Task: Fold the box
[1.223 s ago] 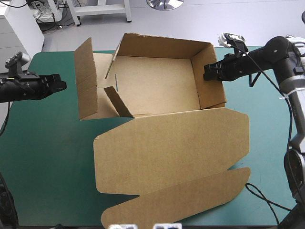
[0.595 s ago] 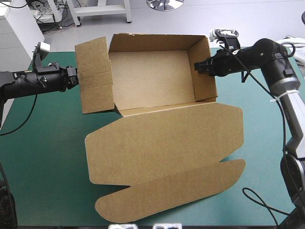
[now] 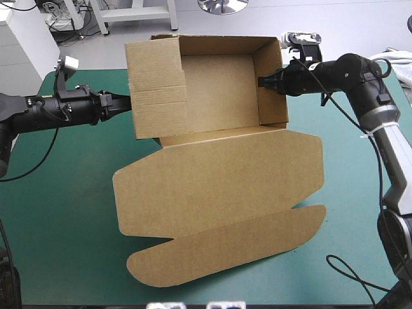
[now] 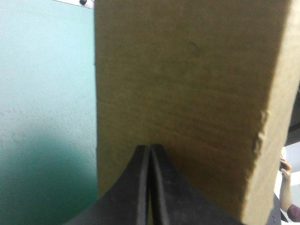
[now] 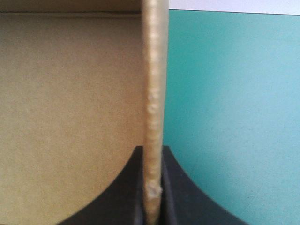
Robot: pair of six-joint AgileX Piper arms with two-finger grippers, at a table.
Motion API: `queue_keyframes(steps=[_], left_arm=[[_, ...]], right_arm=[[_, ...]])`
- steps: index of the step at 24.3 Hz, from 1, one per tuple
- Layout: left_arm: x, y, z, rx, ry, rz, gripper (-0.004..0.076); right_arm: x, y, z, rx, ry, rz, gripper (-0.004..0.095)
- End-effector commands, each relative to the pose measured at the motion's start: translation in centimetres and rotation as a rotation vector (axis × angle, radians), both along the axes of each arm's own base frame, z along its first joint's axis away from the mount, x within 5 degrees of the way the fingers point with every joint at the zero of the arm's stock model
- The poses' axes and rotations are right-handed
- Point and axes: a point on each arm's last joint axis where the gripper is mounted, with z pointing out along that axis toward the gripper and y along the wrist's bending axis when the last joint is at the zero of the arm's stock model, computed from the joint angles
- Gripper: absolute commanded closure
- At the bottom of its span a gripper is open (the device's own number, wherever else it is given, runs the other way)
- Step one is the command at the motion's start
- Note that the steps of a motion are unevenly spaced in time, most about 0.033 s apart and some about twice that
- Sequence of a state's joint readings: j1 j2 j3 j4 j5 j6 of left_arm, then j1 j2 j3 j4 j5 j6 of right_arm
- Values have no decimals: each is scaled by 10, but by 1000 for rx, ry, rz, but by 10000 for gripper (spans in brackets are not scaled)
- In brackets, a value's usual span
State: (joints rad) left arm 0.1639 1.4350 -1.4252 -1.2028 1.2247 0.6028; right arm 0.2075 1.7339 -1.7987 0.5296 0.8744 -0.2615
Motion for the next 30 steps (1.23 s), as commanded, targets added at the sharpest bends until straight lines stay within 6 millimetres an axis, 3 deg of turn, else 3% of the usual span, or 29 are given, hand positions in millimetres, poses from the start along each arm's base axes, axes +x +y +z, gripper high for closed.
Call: queue_keyframes(steps=[1, 11, 13, 16, 18, 30], left_arm=[[-19, -14, 27, -73, -79, -74, 734], [-18, -35, 31, -73, -144, -90, 714], [-17, -34, 31, -72, -149, -81, 619], [-16, -34, 31, -76, -147, -69, 367], [-16, -34, 31, -74, -145, -72, 304], [-6, -18, 9, 162, -16, 110, 302]], right_arm=[[-12, -3, 35, 90, -115, -34, 919], [-10, -4, 31, 67, -109, -40, 919], [-9, -1, 29, 58, -105, -33, 919], [-8, 13, 22, 7, -107, -9, 919], [-7, 22, 18, -16, -111, -9, 919], [-15, 63, 12, -8, -126, 72, 919]])
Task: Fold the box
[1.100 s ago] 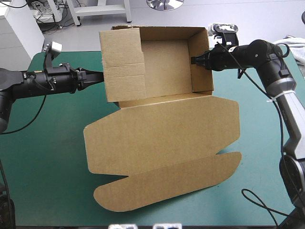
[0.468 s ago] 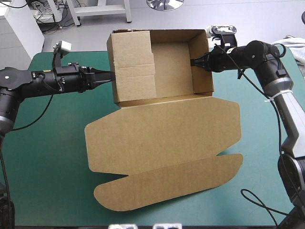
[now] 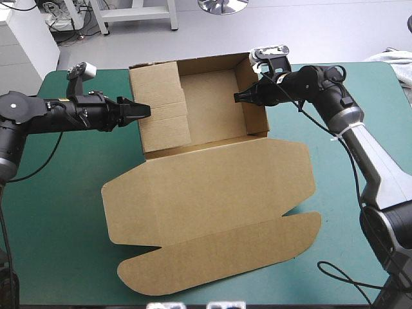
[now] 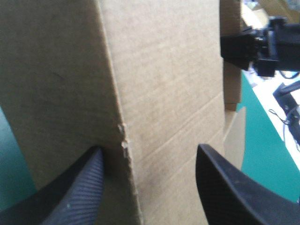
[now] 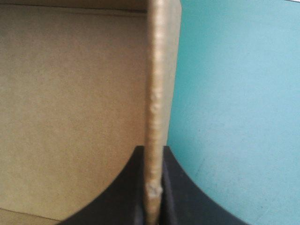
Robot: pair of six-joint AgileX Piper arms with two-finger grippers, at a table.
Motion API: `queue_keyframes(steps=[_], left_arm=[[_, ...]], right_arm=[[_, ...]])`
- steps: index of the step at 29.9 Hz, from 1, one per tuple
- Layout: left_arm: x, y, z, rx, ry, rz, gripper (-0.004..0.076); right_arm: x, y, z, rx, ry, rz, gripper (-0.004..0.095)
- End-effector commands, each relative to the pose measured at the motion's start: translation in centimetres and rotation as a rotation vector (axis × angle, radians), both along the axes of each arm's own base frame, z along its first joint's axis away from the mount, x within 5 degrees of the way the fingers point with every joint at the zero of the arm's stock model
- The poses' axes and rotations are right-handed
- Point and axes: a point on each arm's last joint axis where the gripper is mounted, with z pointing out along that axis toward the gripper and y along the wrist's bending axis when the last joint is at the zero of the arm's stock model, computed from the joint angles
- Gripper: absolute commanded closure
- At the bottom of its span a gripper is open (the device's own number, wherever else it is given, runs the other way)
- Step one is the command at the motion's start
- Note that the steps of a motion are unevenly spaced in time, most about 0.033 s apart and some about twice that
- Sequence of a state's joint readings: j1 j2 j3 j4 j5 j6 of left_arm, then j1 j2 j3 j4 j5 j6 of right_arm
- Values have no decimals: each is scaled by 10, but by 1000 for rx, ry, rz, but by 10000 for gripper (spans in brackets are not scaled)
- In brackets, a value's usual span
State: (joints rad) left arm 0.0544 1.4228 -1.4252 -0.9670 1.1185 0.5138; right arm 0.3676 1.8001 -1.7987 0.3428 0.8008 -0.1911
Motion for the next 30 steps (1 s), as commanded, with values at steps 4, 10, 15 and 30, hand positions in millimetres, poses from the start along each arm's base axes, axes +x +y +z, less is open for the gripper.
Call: queue_keyframes(steps=[4, 10, 15, 30], left_arm=[[-3, 8, 15, 63, -57, 132, 309], [3, 16, 13, 122, -74, 223, 323], [4, 17, 13, 117, -65, 246, 458], [13, -45, -22, 316, 28, 125, 734]], right_arm=[[-24, 19, 40, 132, -99, 41, 919], [-32, 34, 40, 141, -89, 74, 919], [-36, 39, 39, 138, -81, 92, 919], [-49, 22, 13, -159, 148, 103, 919]])
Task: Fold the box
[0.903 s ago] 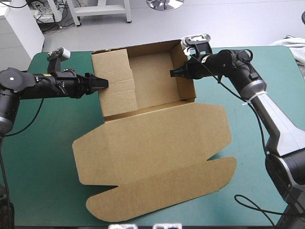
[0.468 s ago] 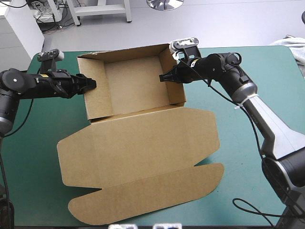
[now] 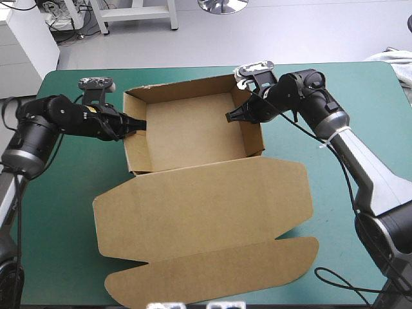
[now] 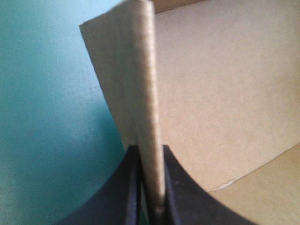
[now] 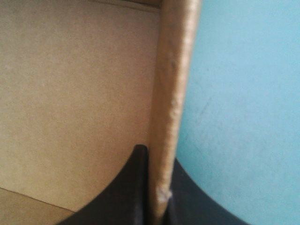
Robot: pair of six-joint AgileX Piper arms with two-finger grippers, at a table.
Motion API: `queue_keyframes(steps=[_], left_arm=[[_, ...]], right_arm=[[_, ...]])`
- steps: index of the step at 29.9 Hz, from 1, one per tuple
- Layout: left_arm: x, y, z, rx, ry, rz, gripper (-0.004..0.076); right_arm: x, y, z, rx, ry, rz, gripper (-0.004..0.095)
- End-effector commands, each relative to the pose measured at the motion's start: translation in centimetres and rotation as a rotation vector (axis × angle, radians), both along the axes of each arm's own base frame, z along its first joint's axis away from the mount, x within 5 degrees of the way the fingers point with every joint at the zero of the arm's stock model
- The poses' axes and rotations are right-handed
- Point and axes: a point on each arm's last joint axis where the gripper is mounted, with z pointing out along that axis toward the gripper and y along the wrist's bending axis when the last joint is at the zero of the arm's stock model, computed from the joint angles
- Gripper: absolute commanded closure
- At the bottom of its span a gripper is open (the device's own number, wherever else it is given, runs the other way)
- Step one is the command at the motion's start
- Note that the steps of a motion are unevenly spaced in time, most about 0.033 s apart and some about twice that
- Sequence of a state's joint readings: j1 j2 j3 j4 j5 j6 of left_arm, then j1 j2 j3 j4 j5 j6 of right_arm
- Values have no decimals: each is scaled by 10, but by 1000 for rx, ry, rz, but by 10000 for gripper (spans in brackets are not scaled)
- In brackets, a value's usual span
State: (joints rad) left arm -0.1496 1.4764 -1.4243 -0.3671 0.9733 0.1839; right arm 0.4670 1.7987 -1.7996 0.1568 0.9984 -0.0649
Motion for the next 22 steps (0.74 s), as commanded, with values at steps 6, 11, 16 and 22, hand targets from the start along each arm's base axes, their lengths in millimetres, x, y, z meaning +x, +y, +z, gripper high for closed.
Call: queue_keyframes(steps=[6, 11, 16, 22], left_arm=[[7, -46, -8, -29, 18, -29, 734], [12, -54, -26, 89, 60, -7, 734], [14, -60, -45, 219, 128, 10, 734], [21, -65, -66, 238, 214, -1, 734]], right_arm=[[-29, -7, 4, -62, 152, 14, 919], [-34, 2, -28, -41, 221, 22, 919], [-42, 21, -50, -32, 202, 54, 920], [-40, 27, -49, -1, 149, 35, 919]])
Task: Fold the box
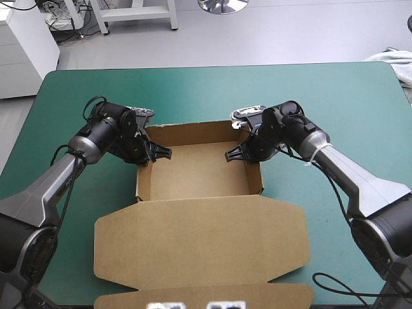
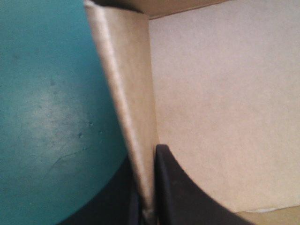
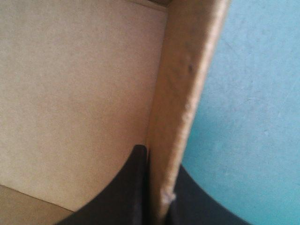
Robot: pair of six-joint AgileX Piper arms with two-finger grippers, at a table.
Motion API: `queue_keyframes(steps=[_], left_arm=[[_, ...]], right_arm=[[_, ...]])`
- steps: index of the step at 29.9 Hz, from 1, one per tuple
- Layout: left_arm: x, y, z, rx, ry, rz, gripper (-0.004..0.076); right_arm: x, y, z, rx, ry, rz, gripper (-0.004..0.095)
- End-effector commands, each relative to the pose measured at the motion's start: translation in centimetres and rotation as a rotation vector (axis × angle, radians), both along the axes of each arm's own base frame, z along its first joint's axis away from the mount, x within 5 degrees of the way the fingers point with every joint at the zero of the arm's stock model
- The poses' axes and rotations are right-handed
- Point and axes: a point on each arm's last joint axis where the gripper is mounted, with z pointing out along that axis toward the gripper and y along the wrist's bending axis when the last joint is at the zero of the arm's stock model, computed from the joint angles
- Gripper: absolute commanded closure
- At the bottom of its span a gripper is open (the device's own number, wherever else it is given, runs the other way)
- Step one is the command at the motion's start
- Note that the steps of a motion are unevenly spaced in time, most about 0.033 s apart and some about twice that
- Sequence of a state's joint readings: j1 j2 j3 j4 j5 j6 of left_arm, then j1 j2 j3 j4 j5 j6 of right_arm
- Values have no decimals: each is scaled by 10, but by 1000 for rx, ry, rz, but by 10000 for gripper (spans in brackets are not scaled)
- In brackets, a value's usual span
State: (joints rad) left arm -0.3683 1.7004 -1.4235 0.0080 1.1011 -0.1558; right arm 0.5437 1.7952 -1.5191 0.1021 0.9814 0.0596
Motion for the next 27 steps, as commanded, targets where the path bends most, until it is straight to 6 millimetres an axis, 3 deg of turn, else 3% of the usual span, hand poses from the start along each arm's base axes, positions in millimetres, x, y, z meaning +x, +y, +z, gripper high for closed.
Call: queue_keyframes(steps=[1, 11, 16, 20, 27], left_arm=[[2, -14, 17, -78, -103, -41, 734], [5, -19, 7, -98, -63, -66, 733], [5, -18, 7, -91, -61, -78, 696], [5, -17, 7, -83, -57, -95, 602], [4, -17, 7, -81, -51, -90, 333]], right_arm=[[-10, 13, 33, 128, -98, 39, 919], [0, 14, 11, 60, -57, -4, 890], [0, 9, 7, -13, -47, -9, 581], [2, 3, 13, -84, -69, 3, 427], [8, 0, 41, -96, -122, -71, 426]])
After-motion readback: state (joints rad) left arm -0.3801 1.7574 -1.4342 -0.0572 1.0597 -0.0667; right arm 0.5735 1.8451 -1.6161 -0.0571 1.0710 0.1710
